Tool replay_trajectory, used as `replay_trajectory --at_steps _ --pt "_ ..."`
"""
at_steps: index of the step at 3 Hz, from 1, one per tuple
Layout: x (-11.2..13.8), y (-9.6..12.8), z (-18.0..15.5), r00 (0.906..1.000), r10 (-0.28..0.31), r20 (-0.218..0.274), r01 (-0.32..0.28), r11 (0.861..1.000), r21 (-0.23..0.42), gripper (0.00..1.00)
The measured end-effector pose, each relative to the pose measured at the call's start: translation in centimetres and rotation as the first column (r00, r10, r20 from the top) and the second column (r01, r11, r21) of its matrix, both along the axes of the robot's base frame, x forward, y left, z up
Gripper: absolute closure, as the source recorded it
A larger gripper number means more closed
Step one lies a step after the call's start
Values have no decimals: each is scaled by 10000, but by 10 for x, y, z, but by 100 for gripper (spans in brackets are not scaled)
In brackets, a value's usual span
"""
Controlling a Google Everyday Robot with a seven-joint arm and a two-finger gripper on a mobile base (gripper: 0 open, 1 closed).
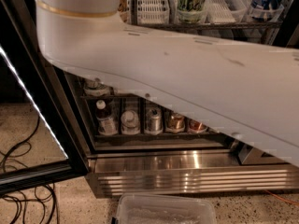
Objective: Pick water bottle from top shelf of fridge
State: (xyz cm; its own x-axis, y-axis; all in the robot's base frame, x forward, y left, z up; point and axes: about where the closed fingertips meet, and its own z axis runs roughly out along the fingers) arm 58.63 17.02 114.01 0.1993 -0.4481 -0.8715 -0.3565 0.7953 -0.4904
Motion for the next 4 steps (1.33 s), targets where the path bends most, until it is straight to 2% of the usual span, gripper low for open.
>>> replay_trajectory --at_steps 1,2,3,4 --pt "-9 15 4 9996 289 48 -290 9995 127 26" --pt "-9 19 1 9996 281 -23 -280 9991 310 26" --pt "-9 19 1 9996 280 -21 -280 9991 311 7" --pt "-15 21 7 9996 269 108 -273 9990 350 0"
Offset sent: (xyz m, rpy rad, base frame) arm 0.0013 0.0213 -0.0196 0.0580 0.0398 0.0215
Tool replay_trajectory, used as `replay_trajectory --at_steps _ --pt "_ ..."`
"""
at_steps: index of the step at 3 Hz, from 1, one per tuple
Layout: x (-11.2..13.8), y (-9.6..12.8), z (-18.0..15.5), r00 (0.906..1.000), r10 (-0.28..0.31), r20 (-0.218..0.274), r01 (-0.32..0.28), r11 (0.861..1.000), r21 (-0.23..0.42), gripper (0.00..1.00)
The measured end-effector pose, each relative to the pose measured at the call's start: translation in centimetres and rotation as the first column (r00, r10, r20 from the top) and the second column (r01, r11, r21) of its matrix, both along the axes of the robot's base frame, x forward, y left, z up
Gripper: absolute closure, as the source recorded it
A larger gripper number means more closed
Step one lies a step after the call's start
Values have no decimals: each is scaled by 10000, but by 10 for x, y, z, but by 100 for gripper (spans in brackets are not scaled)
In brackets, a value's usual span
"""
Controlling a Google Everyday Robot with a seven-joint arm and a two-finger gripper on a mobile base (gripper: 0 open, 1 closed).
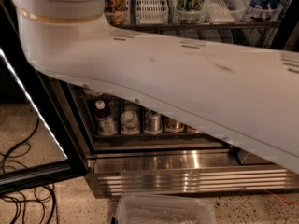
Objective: Pick water bottle from top shelf of fridge
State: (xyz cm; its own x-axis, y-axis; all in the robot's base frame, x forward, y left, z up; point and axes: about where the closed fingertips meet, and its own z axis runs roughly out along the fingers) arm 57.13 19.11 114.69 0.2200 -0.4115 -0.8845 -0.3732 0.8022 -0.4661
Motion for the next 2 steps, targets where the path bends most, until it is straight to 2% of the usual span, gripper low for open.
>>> replay_trajectory --at_steps 1,2 --pt "-4 2 -2 10000 -54 33 54 10000 -3 19" --pt "-7 3 -8 9986 -527 -47 529 9978 392 41"
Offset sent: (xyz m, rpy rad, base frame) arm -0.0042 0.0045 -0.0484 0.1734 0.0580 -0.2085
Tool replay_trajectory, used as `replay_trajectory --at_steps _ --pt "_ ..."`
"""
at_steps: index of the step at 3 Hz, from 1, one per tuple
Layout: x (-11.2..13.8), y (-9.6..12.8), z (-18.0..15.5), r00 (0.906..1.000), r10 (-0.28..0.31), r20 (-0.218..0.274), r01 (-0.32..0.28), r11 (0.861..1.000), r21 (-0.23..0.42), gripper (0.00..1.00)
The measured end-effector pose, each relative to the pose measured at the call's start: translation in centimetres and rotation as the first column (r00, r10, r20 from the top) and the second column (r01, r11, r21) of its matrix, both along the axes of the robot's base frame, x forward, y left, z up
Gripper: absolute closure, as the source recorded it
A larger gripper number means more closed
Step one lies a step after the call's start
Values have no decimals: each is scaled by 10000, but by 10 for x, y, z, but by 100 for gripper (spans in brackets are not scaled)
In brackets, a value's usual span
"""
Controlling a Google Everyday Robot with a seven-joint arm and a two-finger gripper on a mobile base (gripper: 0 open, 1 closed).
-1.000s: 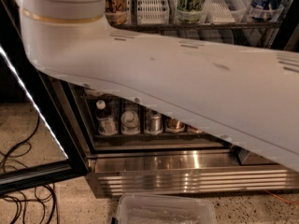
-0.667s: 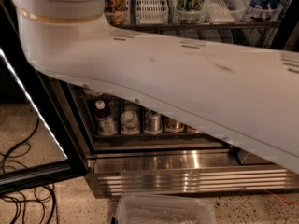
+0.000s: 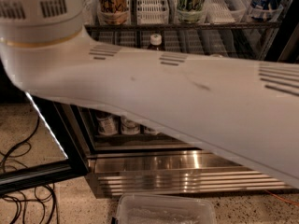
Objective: Pick water bottle from top shelf of fridge
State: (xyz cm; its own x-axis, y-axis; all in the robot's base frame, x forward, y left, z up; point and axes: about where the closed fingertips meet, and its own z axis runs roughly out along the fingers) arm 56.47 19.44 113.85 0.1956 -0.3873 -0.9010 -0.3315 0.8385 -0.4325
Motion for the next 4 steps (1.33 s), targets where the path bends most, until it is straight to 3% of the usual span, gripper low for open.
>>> replay_trajectory --at_steps 1,2,4 --pt "-9 7 -17 9967 -795 -155 804 9946 650 40" --pt "-17 11 -35 9861 -1636 -271 1655 9817 939 36" --pt "-16 -8 -56 9420 -3354 -145 3347 9350 1170 33"
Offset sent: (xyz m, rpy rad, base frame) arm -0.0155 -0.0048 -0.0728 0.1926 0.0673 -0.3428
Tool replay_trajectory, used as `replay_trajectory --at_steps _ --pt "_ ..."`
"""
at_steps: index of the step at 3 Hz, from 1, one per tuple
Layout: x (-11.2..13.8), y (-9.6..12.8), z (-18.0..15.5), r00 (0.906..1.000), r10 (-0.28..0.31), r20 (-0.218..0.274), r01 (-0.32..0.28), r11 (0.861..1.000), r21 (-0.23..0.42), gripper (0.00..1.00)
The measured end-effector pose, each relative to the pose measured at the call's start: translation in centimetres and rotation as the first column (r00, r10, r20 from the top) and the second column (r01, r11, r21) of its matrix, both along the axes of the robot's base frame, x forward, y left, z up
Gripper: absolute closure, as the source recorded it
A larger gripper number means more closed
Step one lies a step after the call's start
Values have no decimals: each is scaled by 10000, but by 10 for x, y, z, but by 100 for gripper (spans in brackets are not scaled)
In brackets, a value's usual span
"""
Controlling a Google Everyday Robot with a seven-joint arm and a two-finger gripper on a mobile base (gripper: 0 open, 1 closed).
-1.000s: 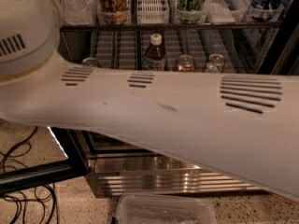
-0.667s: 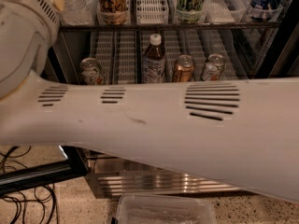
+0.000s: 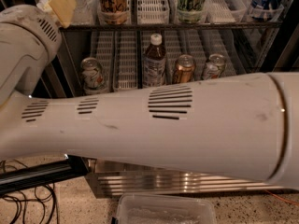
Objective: Pick water bottle from top shelf of fridge
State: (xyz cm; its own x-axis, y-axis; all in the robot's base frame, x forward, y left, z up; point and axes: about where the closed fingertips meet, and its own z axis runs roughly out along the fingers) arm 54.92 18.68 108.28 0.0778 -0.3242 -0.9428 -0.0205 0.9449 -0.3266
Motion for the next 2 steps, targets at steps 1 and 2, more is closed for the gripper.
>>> replay_trajectory --at_steps 1,2 --pt "4 -13 -3 9978 -614 269 612 9981 78 34" --pt "13 -20 -4 9944 -903 549 900 9959 80 35"
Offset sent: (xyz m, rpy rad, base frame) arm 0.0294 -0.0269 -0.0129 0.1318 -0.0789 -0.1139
